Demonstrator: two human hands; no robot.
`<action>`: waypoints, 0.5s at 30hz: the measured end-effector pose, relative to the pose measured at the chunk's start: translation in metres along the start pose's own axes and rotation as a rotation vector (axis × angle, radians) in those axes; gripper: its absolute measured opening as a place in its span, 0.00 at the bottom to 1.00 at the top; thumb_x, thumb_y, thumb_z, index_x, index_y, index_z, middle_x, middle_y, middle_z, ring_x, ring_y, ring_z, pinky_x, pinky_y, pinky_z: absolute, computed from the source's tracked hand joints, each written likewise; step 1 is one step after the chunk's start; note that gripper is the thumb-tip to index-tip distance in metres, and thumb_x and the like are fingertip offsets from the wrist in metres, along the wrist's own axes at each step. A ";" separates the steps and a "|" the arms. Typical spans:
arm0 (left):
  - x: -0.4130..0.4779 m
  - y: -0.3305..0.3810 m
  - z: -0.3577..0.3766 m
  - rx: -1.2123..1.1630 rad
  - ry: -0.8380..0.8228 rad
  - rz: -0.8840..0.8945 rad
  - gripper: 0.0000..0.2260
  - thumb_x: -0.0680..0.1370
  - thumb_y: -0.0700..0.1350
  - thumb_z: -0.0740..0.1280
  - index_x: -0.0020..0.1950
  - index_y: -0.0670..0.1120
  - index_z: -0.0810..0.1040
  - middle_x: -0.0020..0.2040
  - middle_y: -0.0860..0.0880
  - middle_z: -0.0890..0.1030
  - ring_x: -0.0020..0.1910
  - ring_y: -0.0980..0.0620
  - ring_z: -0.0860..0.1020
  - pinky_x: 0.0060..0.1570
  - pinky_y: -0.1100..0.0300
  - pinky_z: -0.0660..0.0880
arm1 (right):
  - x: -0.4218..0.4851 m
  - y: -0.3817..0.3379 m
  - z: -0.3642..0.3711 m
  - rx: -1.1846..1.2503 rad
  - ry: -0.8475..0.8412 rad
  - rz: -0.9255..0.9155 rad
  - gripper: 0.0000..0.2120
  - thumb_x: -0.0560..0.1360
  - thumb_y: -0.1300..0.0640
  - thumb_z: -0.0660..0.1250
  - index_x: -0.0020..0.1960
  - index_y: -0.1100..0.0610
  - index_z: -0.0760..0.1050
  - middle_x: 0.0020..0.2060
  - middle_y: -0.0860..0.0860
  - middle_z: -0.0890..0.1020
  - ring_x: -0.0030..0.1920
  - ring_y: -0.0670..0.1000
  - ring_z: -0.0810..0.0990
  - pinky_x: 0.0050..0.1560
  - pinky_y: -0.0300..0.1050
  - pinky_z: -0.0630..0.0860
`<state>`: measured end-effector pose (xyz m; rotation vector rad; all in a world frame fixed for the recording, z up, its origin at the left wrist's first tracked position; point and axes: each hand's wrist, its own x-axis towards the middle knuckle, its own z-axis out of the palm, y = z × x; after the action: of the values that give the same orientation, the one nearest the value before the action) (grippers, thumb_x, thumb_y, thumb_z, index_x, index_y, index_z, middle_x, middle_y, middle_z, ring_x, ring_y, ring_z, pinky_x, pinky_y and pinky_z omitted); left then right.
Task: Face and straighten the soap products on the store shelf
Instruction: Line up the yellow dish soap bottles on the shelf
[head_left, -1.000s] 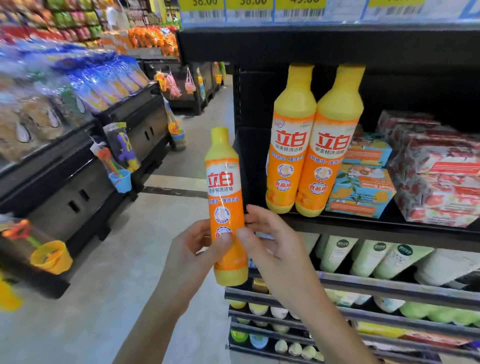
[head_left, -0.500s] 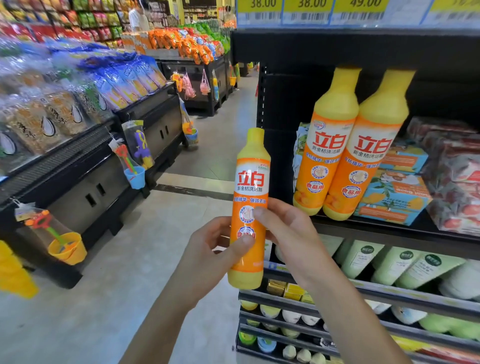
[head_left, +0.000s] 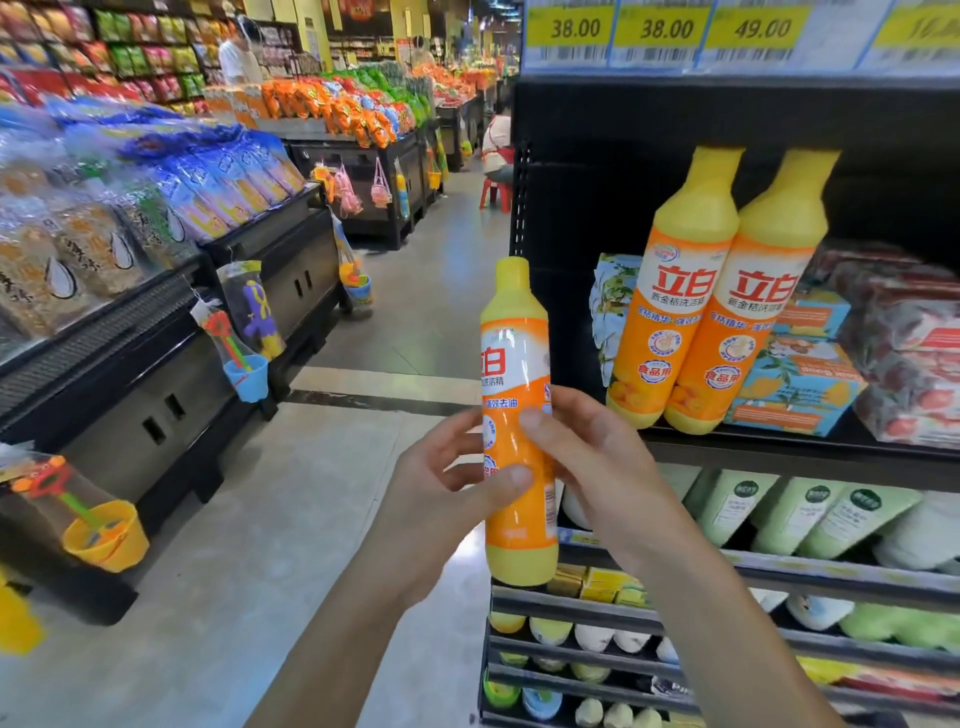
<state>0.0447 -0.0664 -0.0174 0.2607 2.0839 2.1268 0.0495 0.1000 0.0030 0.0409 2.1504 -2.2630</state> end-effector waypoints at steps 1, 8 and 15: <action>0.001 0.000 -0.002 -0.036 0.004 -0.007 0.27 0.68 0.48 0.80 0.64 0.57 0.77 0.55 0.54 0.86 0.55 0.49 0.85 0.50 0.52 0.83 | -0.001 -0.002 0.000 0.008 -0.026 0.001 0.27 0.69 0.39 0.75 0.65 0.47 0.78 0.57 0.46 0.86 0.58 0.49 0.85 0.61 0.53 0.80; 0.001 0.001 -0.020 -0.063 -0.086 -0.024 0.28 0.69 0.50 0.78 0.68 0.52 0.75 0.61 0.49 0.84 0.60 0.44 0.83 0.60 0.40 0.80 | -0.009 -0.017 0.006 -0.069 -0.026 -0.025 0.18 0.76 0.45 0.68 0.64 0.49 0.80 0.55 0.46 0.87 0.58 0.47 0.85 0.64 0.51 0.78; 0.002 0.007 -0.020 -0.002 -0.125 0.015 0.24 0.72 0.53 0.73 0.69 0.54 0.76 0.63 0.54 0.82 0.64 0.49 0.80 0.63 0.40 0.78 | -0.011 -0.021 0.010 -0.034 0.086 -0.096 0.20 0.67 0.51 0.77 0.58 0.54 0.82 0.50 0.50 0.88 0.53 0.50 0.87 0.56 0.51 0.82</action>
<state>0.0386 -0.0853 -0.0109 0.3992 2.0163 2.0641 0.0596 0.0913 0.0248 0.0351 2.2800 -2.3161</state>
